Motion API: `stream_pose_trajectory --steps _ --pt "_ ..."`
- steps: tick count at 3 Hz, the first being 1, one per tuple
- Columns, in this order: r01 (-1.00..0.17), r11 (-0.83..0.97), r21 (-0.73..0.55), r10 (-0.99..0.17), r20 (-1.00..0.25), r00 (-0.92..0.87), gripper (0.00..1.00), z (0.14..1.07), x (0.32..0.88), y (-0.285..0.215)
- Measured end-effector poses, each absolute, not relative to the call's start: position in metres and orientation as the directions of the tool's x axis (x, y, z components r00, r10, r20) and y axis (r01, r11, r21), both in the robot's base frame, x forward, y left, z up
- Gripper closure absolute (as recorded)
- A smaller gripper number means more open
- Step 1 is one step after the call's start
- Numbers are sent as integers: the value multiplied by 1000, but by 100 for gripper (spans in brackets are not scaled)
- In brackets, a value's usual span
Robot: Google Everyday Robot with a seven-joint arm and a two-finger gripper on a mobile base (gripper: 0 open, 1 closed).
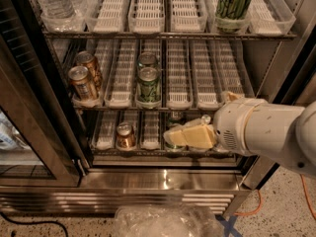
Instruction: Pick green can from top shelf of fridge
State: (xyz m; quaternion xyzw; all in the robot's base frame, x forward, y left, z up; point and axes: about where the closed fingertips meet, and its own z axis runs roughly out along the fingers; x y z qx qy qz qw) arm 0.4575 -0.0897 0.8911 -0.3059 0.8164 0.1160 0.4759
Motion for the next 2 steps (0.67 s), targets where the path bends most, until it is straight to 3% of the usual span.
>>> stream_pose_trajectory --steps 1,2 --pt "-533 838 -118 -305 -910 -280 0 903 478 -87" --pt "-386 916 -111 -188 -968 -166 0 948 514 -122"
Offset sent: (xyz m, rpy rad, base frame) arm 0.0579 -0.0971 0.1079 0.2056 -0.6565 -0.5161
